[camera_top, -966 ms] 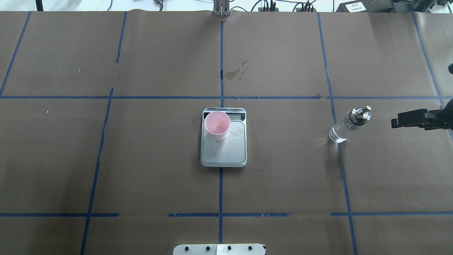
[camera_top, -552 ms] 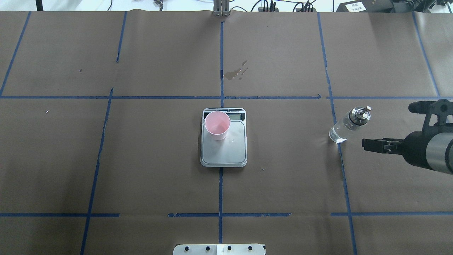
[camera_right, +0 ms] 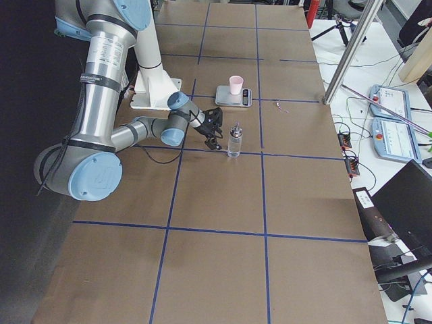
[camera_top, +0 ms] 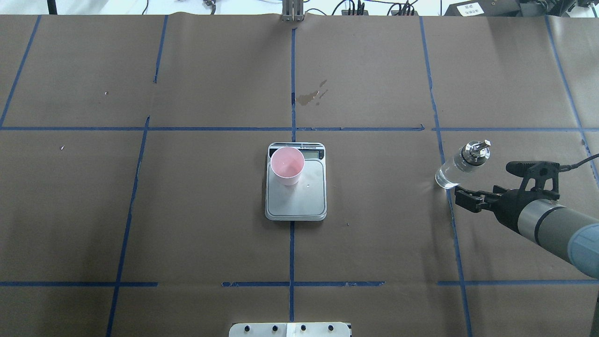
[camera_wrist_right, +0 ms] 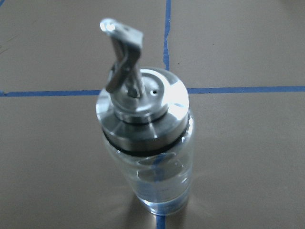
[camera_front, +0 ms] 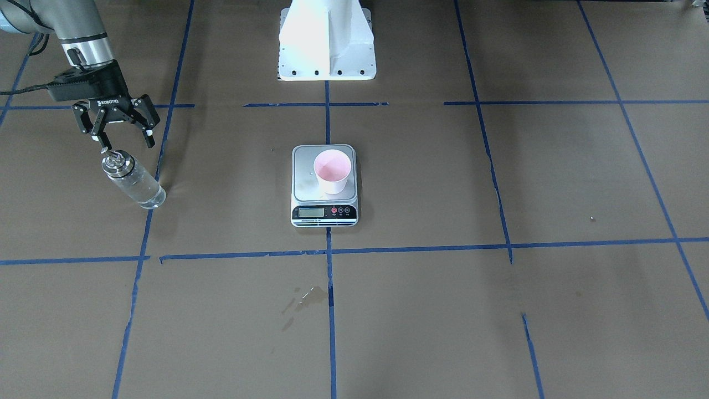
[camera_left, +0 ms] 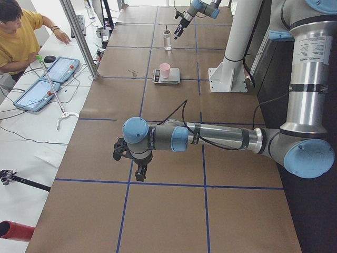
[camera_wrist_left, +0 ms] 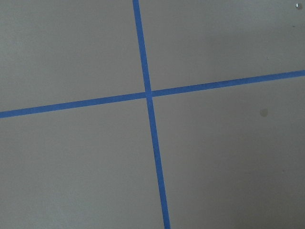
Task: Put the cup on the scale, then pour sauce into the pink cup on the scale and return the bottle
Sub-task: 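Reach the right gripper to the glass sauce bottle, then close the right gripper around the glass sauce bottle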
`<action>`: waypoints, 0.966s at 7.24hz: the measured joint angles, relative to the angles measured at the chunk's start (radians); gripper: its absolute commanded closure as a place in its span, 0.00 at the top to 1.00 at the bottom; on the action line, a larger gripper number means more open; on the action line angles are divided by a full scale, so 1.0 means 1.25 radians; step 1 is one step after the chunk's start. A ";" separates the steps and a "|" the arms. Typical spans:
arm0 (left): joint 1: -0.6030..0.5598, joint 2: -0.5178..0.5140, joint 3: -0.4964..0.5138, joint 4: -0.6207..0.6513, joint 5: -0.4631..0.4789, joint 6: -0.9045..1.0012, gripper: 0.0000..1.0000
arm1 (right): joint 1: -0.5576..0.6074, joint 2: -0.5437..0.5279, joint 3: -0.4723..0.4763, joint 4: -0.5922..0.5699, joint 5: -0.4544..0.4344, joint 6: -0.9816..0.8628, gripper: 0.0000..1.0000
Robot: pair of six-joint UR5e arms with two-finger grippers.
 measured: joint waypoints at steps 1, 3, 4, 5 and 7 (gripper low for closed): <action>0.000 0.000 -0.001 0.000 0.000 0.000 1.00 | -0.006 0.011 -0.026 0.016 -0.023 0.000 1.00; 0.000 0.000 -0.002 0.001 0.001 -0.001 1.00 | -0.015 0.033 -0.062 0.024 -0.060 -0.002 1.00; 0.000 0.000 -0.002 0.000 0.001 -0.001 1.00 | -0.017 0.039 -0.074 0.025 -0.073 -0.006 1.00; 0.000 0.000 -0.002 0.001 0.001 -0.001 1.00 | -0.020 0.041 -0.079 0.025 -0.085 -0.008 1.00; 0.000 0.000 -0.002 0.001 0.001 -0.001 1.00 | -0.027 0.061 -0.102 0.024 -0.113 -0.011 1.00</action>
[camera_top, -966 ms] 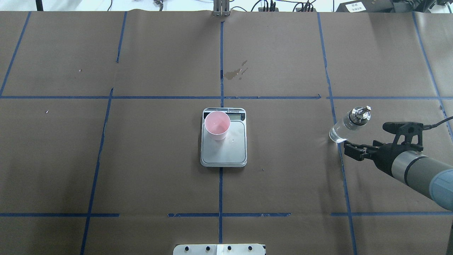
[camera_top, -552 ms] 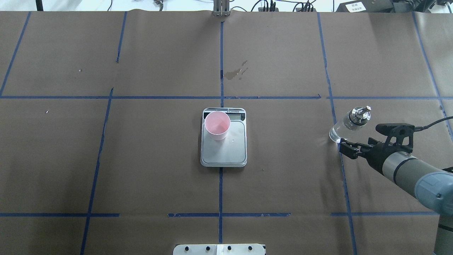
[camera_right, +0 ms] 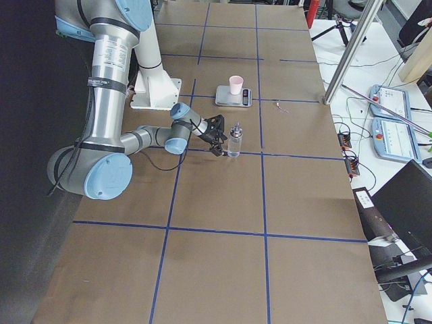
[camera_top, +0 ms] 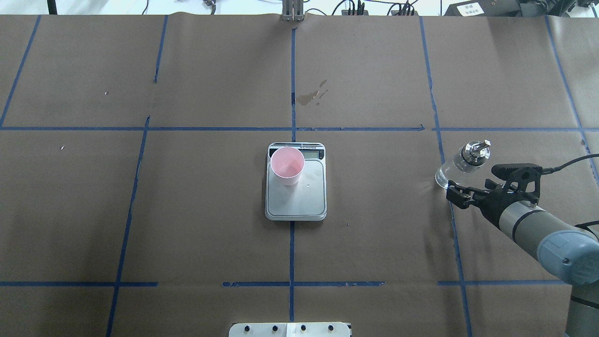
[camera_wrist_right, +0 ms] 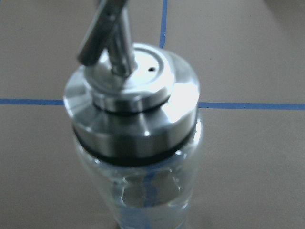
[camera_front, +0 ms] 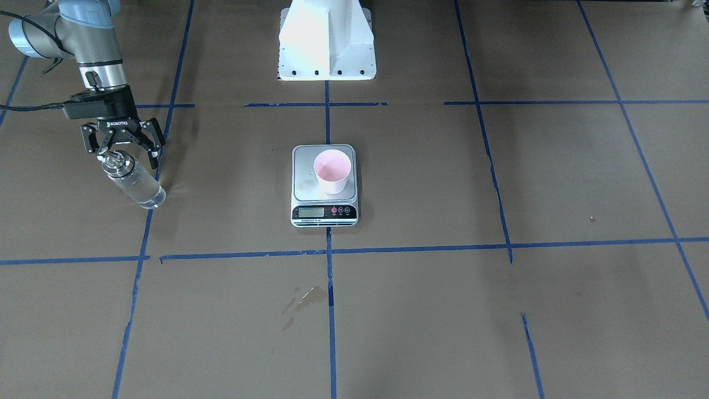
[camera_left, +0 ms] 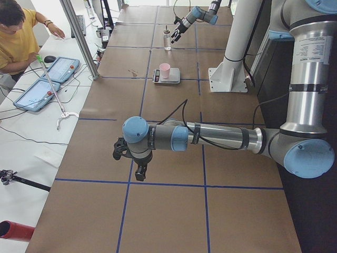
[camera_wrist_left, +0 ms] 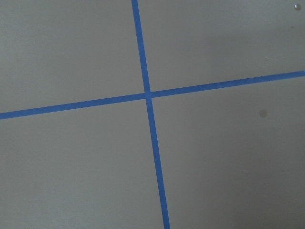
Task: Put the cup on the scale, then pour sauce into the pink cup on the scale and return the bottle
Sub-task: 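Close the right gripper around the glass sauce bottle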
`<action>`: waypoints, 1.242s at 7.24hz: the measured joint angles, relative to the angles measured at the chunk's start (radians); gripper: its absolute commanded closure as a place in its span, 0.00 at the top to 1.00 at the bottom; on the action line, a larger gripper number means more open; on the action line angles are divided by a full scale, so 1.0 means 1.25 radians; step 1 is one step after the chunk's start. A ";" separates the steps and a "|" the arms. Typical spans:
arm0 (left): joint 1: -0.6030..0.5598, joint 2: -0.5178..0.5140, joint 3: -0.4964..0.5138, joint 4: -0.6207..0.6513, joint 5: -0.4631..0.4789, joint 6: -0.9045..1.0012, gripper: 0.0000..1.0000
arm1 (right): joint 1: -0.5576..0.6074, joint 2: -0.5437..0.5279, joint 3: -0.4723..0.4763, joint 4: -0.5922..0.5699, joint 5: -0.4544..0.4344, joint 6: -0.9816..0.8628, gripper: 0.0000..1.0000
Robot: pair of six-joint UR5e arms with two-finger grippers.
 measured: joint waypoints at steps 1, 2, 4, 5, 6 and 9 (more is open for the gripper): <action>0.000 0.001 0.000 0.000 0.000 0.000 1.00 | -0.004 0.023 -0.025 0.000 -0.015 -0.001 1.00; 0.000 0.001 0.000 0.000 0.000 0.001 1.00 | -0.005 0.039 -0.041 -0.001 -0.023 -0.003 1.00; 0.000 0.002 0.001 0.000 0.000 0.001 1.00 | -0.006 0.048 -0.048 0.000 -0.039 -0.011 1.00; 0.000 0.002 0.001 0.001 0.000 0.001 1.00 | -0.006 0.049 -0.047 0.001 -0.047 -0.021 1.00; 0.000 0.002 0.001 0.001 0.000 0.001 1.00 | -0.005 0.050 -0.046 0.002 -0.061 -0.036 1.00; 0.000 0.003 0.002 0.000 0.000 0.001 1.00 | -0.005 0.051 -0.043 0.004 -0.100 -0.052 1.00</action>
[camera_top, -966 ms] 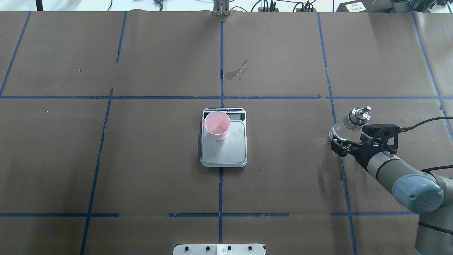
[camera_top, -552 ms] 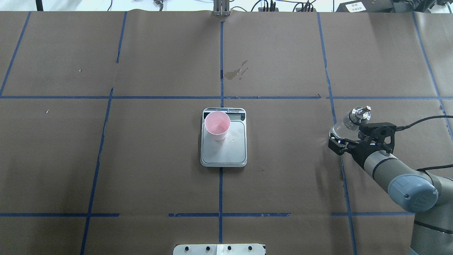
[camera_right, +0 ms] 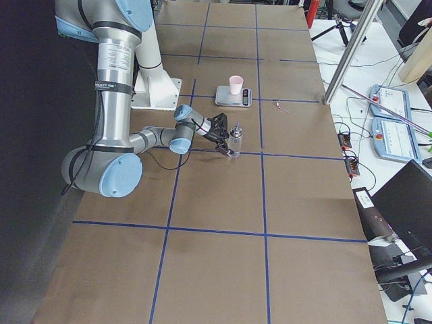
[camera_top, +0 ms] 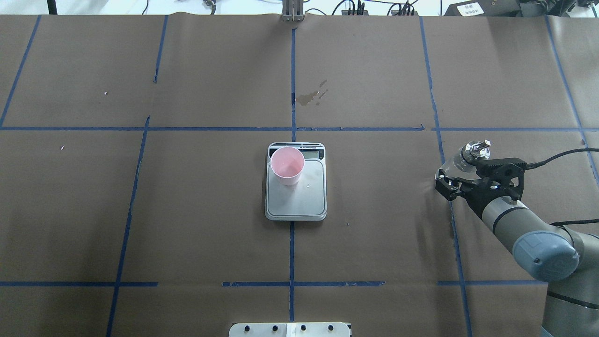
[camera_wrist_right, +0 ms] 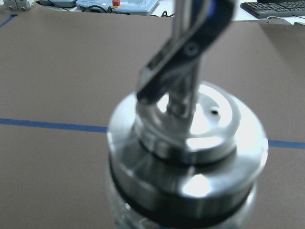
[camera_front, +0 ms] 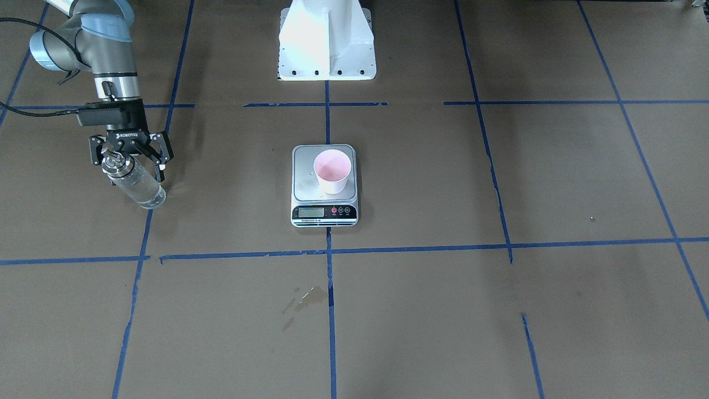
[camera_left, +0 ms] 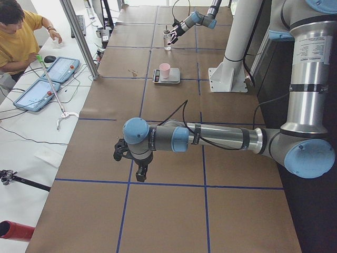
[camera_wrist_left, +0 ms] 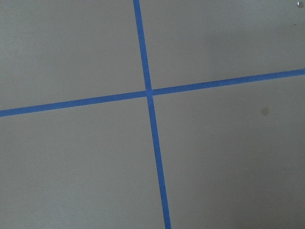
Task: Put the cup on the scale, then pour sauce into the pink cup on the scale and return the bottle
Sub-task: 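Close the right gripper around the glass sauce bottle, then lift the bottle with the right gripper and carry it toward the cup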
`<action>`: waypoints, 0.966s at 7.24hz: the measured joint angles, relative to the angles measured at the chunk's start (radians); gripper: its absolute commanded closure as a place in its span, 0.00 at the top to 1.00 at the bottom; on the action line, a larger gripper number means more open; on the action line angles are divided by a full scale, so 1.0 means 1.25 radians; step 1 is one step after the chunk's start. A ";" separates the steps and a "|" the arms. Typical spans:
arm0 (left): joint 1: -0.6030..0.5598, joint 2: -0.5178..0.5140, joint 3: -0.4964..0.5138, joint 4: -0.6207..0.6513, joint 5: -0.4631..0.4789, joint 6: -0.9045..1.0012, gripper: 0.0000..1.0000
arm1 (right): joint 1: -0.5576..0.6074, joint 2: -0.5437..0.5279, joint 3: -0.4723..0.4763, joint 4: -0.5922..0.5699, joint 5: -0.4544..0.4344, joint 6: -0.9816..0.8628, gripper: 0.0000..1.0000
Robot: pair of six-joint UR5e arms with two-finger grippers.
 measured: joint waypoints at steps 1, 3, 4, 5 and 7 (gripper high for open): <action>0.000 0.000 0.000 0.000 0.000 0.000 1.00 | 0.000 0.001 0.001 0.001 -0.009 -0.001 1.00; 0.000 0.000 0.001 0.000 0.000 0.000 1.00 | 0.000 0.006 0.003 0.002 -0.020 -0.002 0.98; 0.000 0.000 0.000 0.000 0.000 0.000 1.00 | 0.000 0.008 0.004 0.002 -0.027 -0.002 0.47; 0.000 0.000 0.000 0.000 0.000 0.000 1.00 | 0.000 0.008 0.004 0.001 -0.038 -0.002 0.00; 0.000 0.000 0.000 0.000 0.000 0.000 1.00 | 0.001 0.003 0.004 0.002 -0.068 -0.001 0.00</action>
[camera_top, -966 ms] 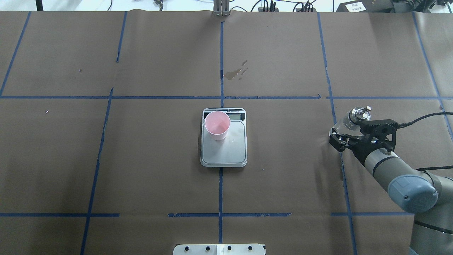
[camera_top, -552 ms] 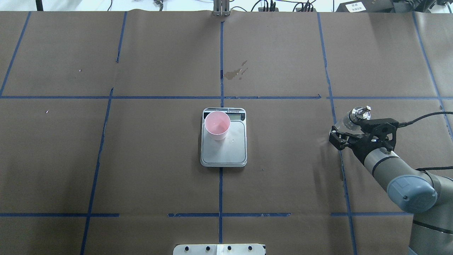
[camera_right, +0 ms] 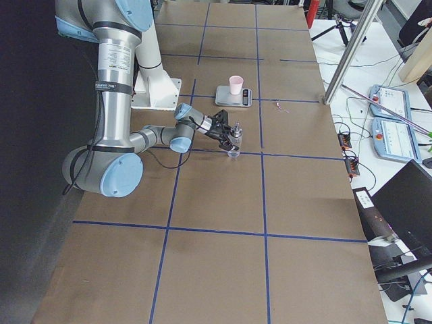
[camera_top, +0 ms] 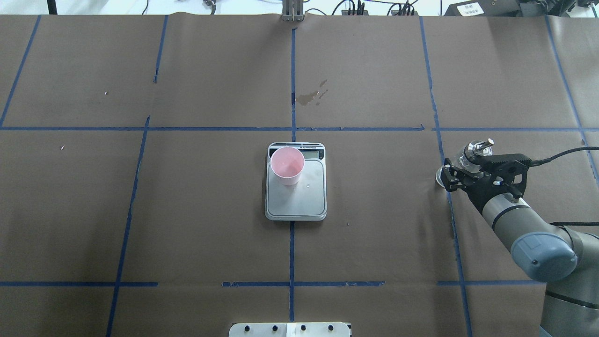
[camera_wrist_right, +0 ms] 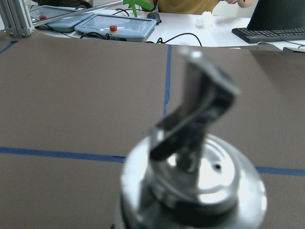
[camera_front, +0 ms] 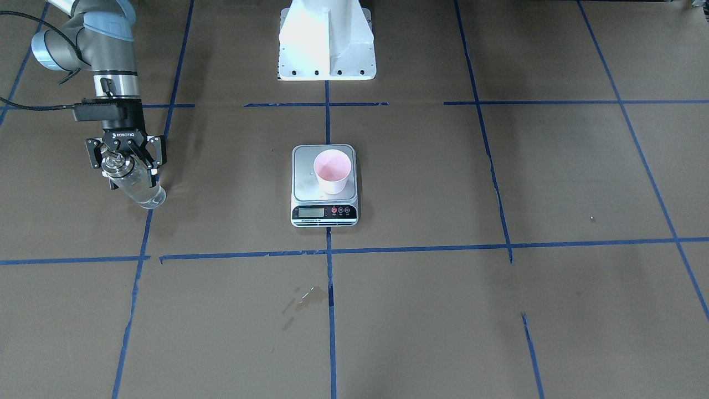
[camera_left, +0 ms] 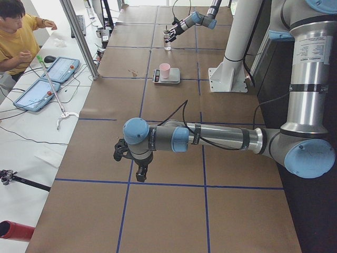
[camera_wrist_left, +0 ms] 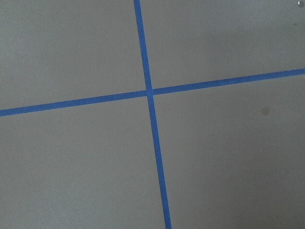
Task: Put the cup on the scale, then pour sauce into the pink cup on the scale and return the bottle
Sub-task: 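Lift the bottle with the right gripper and carry it toward the cup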
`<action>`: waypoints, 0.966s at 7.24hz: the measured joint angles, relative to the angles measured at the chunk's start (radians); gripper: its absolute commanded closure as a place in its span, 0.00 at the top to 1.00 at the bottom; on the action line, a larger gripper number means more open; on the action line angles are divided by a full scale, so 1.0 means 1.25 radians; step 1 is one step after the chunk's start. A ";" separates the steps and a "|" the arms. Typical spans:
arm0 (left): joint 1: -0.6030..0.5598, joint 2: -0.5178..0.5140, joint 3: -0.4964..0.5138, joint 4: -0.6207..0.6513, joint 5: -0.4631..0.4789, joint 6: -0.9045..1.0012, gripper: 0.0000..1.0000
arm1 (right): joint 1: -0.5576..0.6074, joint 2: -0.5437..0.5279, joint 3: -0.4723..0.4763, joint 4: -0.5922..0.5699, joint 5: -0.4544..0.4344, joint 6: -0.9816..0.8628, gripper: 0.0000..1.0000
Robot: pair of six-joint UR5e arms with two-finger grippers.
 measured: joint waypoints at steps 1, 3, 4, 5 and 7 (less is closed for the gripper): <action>0.000 0.000 0.000 0.000 0.000 0.000 1.00 | 0.000 -0.001 0.006 0.001 -0.013 0.001 0.00; 0.001 -0.001 -0.001 0.000 0.000 0.000 1.00 | 0.000 0.003 0.046 0.000 -0.027 0.001 0.00; 0.001 -0.001 -0.002 0.001 -0.001 0.000 1.00 | 0.000 0.004 0.070 0.000 -0.039 -0.001 0.00; 0.001 -0.002 -0.002 0.000 -0.001 -0.001 1.00 | 0.001 0.005 0.094 -0.001 -0.055 -0.002 0.00; 0.001 -0.003 -0.002 0.000 -0.001 -0.001 1.00 | 0.001 0.007 0.142 -0.015 -0.095 -0.022 0.00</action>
